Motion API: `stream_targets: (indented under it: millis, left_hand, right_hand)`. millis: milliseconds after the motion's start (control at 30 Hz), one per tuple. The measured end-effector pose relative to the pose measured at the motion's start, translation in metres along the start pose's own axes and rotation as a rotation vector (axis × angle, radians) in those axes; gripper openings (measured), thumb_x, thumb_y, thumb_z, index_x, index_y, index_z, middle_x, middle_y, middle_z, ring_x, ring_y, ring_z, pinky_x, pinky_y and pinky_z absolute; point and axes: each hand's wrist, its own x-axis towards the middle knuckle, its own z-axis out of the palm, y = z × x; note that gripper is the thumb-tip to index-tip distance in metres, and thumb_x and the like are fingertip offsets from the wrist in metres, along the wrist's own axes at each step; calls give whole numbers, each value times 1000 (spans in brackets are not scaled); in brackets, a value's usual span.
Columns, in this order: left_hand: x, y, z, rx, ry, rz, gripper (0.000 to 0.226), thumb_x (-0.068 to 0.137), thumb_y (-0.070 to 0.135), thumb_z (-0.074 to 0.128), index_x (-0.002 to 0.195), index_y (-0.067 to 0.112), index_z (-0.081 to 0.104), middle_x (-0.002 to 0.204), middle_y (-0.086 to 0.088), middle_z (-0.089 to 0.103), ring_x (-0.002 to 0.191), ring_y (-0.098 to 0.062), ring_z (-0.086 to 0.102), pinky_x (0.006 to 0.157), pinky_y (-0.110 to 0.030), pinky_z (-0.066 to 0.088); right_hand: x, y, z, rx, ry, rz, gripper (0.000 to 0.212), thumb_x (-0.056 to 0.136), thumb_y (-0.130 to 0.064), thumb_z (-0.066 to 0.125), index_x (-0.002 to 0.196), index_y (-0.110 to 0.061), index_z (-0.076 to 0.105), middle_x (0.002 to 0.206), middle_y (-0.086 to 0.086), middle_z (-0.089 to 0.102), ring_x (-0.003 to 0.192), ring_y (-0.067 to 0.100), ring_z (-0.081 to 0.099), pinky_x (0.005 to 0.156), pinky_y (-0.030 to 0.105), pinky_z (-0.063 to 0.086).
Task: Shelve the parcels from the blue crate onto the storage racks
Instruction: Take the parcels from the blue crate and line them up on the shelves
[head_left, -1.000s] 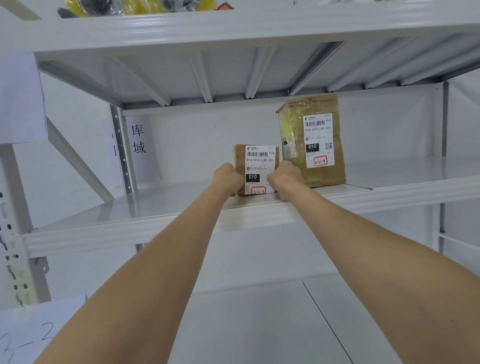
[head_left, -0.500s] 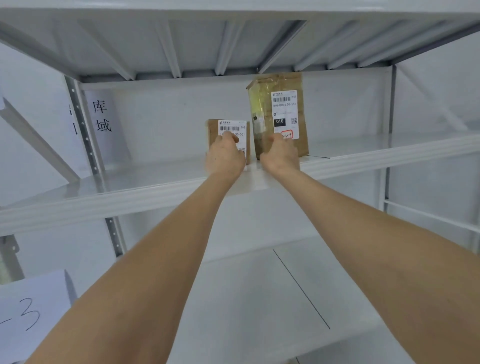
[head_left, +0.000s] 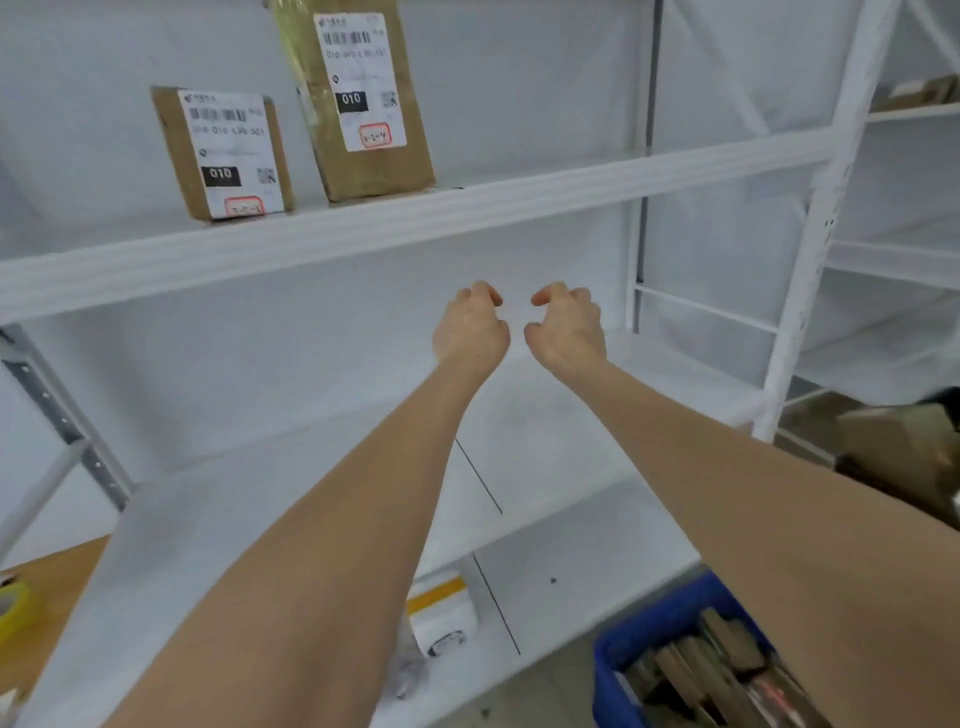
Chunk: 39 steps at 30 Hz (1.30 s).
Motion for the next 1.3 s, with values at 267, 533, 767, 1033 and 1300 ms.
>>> stream_targets:
  millis: [267,533,767,1033,1300]
  left_hand:
    - [-61,69,155,-76,-314,-91,31,88,8,48,115,18,60,122,-1,57,106,-18,58,86,-35,52]
    - [-89,98,269,-59,-489,-192,34,87,7,47,118,17,58,123,-3,56,110,-20,56,89,-35,50]
    - [-87,108,380,-85,-601,-271,31,87,8,49,116,15,58,123,-6,57,113,-22,55,95,-35,47]
    - [-75,114,510,-76,-728,-393,31,88,9,48,117,16,57,123,-5,56,112,-22,54,93,-33,46]
    - [-86,112,603,-50,-824,-489,32,88,8,48,119,11,57,121,-10,58,109,-27,56,91,-39,49]
  right_hand:
    - [-11,185,-17,-107,-250,171,41,88,-14,56,127,-18,45,130,9,39,122,27,38,81,31,40]
    - [-13,318,-19,-135,-378,302,38,86,-6,52,123,-15,46,128,10,41,119,27,41,91,35,45]
    - [19,417,-4,-193,-508,372,39,88,-12,55,126,-15,44,132,13,39,121,30,41,99,37,39]
    - [71,528,35,-227,-605,453,38,86,-13,57,122,-16,44,128,13,41,115,32,45,93,39,44]
    - [89,623,79,-287,-765,509,53,89,-17,59,136,-15,35,139,15,33,123,35,39,90,42,46]
